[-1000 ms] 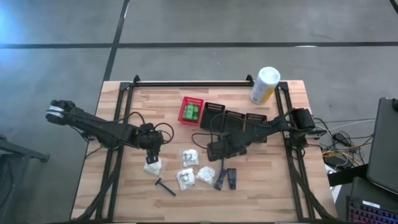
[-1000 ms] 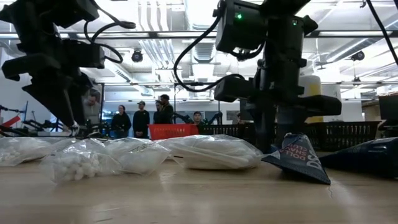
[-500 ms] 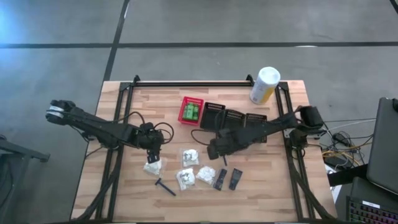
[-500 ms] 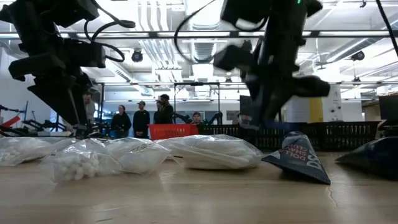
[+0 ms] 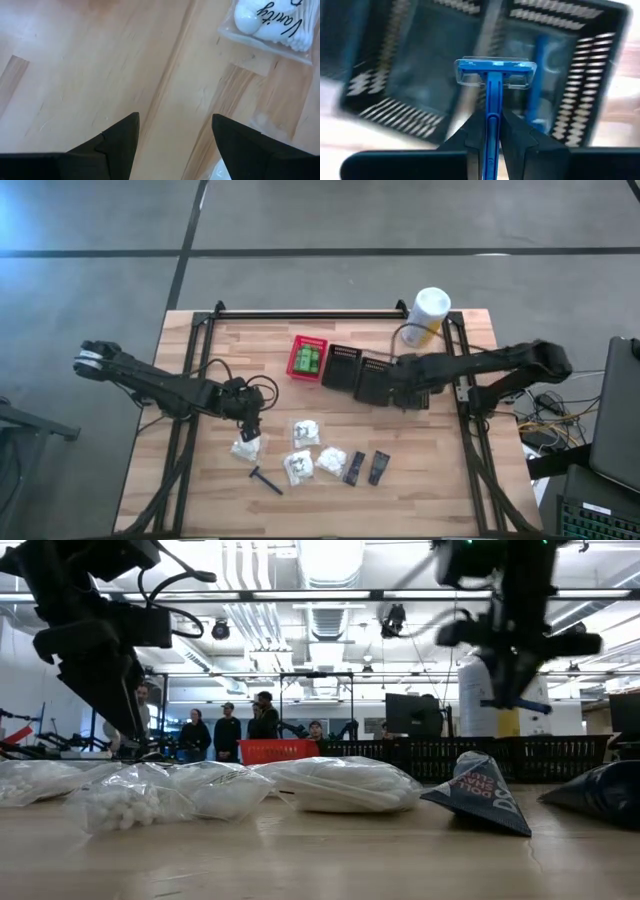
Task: Pick & Place Travel size toiletries
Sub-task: Put the razor into the right black bin
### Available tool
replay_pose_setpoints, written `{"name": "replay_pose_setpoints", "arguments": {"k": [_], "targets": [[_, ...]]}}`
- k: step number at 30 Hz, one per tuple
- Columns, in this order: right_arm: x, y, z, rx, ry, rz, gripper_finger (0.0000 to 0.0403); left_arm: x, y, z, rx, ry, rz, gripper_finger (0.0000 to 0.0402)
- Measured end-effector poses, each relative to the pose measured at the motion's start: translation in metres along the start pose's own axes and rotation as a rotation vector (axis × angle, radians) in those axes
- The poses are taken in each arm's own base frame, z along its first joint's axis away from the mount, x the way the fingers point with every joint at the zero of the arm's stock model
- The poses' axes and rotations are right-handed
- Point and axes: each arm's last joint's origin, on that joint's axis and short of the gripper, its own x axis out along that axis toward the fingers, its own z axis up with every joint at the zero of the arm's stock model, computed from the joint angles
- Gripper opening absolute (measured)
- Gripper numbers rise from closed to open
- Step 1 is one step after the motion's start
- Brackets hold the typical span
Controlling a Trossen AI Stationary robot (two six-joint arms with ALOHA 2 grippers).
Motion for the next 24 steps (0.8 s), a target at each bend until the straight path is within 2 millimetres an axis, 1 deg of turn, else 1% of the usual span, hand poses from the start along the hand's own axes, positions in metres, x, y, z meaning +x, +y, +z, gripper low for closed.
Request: {"name": "replay_pose_setpoints", "arguments": {"k": [2,4,6,11,15,19,24], "targets": [[0.008,-0.017,0.007,0.05,0.003,0.001,0.0038,0.0,0.0,0.0,-0.016,-0.004,0.002,0.0255],[0.014,-0.03,0.012,0.08,0.011,0.032,0.0038,0.0,0.0,0.0,-0.023,-0.006,0.003,0.0255],[0.017,-0.038,0.014,0.101,0.006,0.062,0.0037,0.0,0.0,0.0,-0.023,-0.006,0.003,0.0255],[0.027,-0.055,0.018,0.13,0.0,0.043,0.0039,0.0,0.0,0.001,-0.021,-0.011,-0.001,0.0255],[0.037,-0.06,0.019,0.119,0.003,0.018,0.0049,0.0,0.0,0.001,-0.021,-0.011,-0.001,0.0255],[0.046,-0.06,0.021,0.112,0.002,0.024,0.0053,0.0,0.0,0.001,-0.021,-0.011,-0.002,0.0255],[0.053,-0.06,0.024,0.076,0.003,-0.016,0.0051,0.0,0.0,0.001,-0.02,-0.011,-0.002,0.0255]]}}
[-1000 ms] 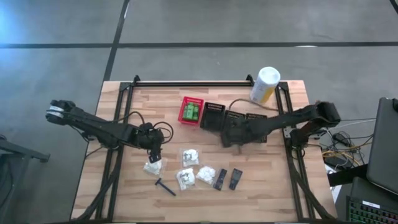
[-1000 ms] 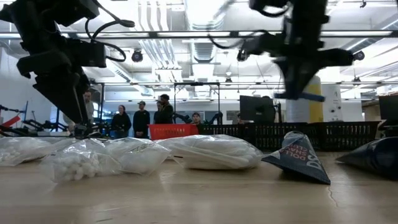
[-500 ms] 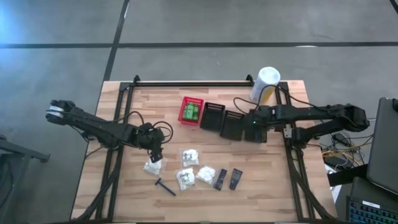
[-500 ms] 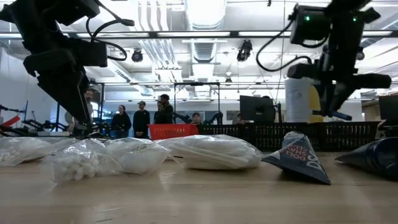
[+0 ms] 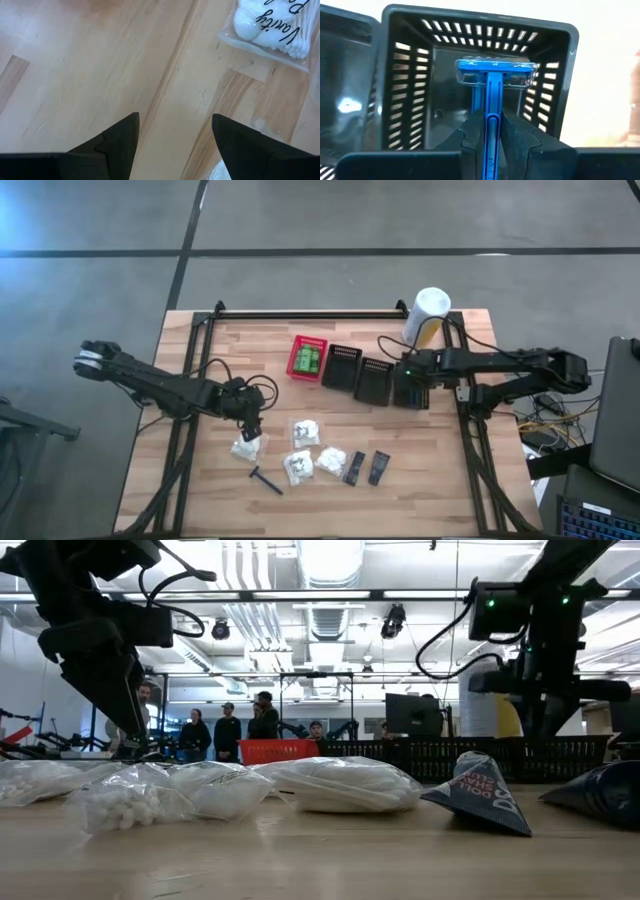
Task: Pick & Place Travel size toiletries
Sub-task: Put the razor into the right black bin
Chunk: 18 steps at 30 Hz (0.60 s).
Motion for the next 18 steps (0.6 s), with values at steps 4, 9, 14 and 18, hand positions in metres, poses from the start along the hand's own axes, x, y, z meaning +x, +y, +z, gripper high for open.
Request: {"name": "replay_pose_setpoints", "arguments": {"k": [4,9,14,18], "targets": [[0.0066,0.0007,0.0016,-0.014,0.007,-0.036,0.0061,0.0,0.0,-0.0001,0.0,0.001,-0.001,0.0255],[0.0109,0.003,0.0012,-0.037,0.012,-0.049,0.0096,0.0,0.0,0.0,0.0,0.001,-0.001,0.0255],[0.0082,0.0031,0.0017,-0.041,0.005,-0.026,0.0148,0.0,0.0,0.0,0.0,0.002,-0.001,0.0255],[0.001,0.0031,0.0008,-0.046,-0.004,0.015,0.0188,0.0,-0.0001,-0.0001,0.001,0.002,-0.002,0.0255]]}}
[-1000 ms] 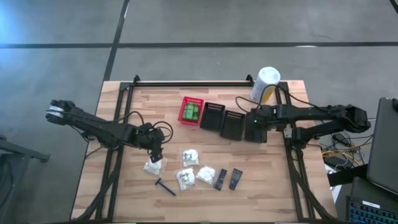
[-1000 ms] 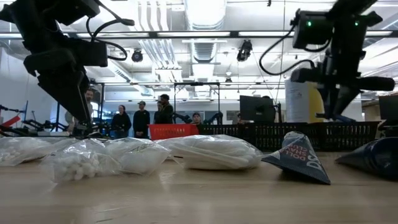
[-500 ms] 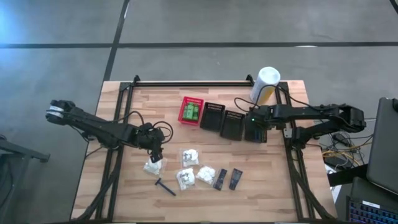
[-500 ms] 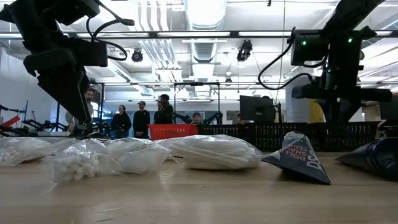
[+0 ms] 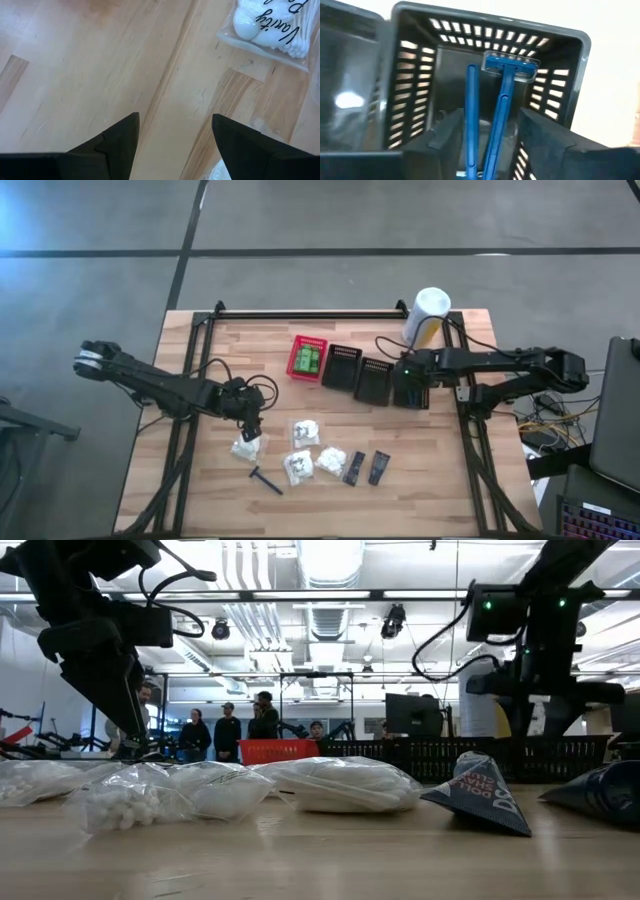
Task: Pick & Place Travel size toiletries
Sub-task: Put the razor into the right black bin
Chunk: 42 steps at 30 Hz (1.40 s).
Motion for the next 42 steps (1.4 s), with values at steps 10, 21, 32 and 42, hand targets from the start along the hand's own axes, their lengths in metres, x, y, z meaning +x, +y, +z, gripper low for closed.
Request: {"name": "replay_pose_setpoints", "arguments": {"k": [10,21,32,42], "targets": [[-0.041,0.044,-0.01,-0.158,-0.057,0.312,0.0246,0.0,0.0,0.0,0.0,0.0,0.0,0.0255],[-0.049,0.123,-0.056,-0.483,-0.005,0.466,0.0241,0.0,0.0,0.0,0.0,0.0,0.001,0.0255],[-0.03,0.207,-0.082,-0.701,0.092,0.497,0.0219,0.0,0.0,0.0,0.0,0.0,0.001,0.0255],[-0.038,0.234,-0.092,-0.742,0.037,0.537,0.0238,0.0,0.0,0.0,-0.001,-0.001,0.002,0.0255]]}}
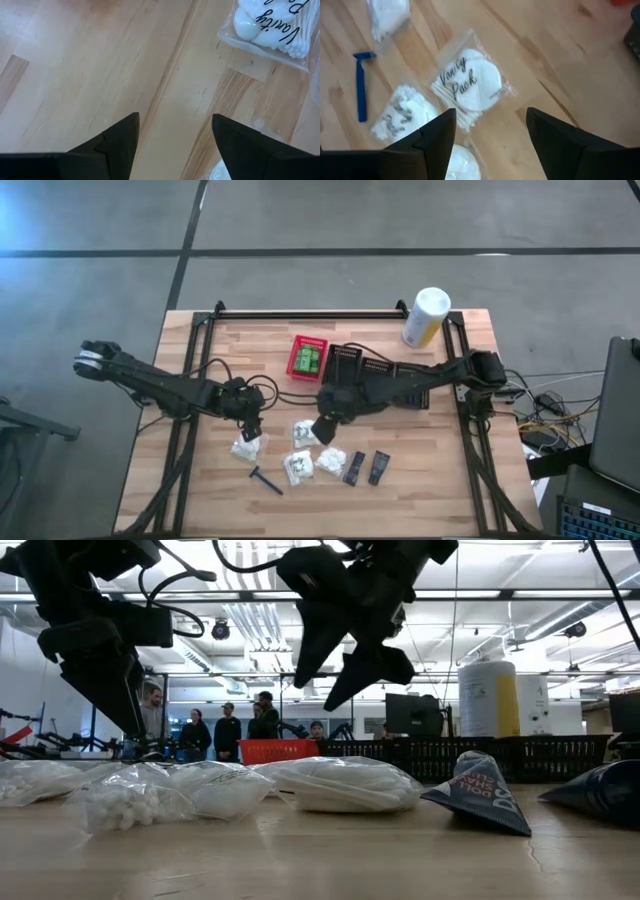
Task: Pick & Place Travel size toiletries
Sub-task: Put the razor into the right black bin
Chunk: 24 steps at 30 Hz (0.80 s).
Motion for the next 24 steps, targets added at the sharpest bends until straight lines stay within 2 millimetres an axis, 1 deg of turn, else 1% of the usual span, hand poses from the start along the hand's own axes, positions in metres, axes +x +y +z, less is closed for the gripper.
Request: {"name": "replay_pose_setpoints", "arguments": {"k": [3,6,11,13,17,20,24], "targets": [[-0.001,0.001,-0.001,0.004,0.007,0.006,0.0242,0.0,0.0,0.0,0.0,0.0,0.0,0.0255],[-0.001,0.006,-0.008,-0.026,0.018,0.016,0.0244,0.0,0.0,0.0,0.0,0.0,0.0,0.0255],[0.02,0.013,-0.021,-0.065,0.072,0.016,0.0235,0.0,0.0,0.0,0.001,0.001,0.0,0.0255],[0.027,0.019,-0.021,-0.079,0.065,0.031,0.023,0.0,0.0,0.0,0.0,0.0,0.0,0.0255],[0.036,0.032,-0.021,-0.127,0.064,0.057,0.0222,0.0,0.0,0.0,0.001,0.002,0.001,0.0255],[0.042,0.036,-0.023,-0.179,0.078,0.057,0.022,0.0,0.0,0.0,0.001,0.002,0.001,0.0255],[0.045,0.039,-0.024,-0.199,0.073,0.079,0.0225,0.0,0.0,0.0,0.001,0.002,0.001,0.0255]]}}
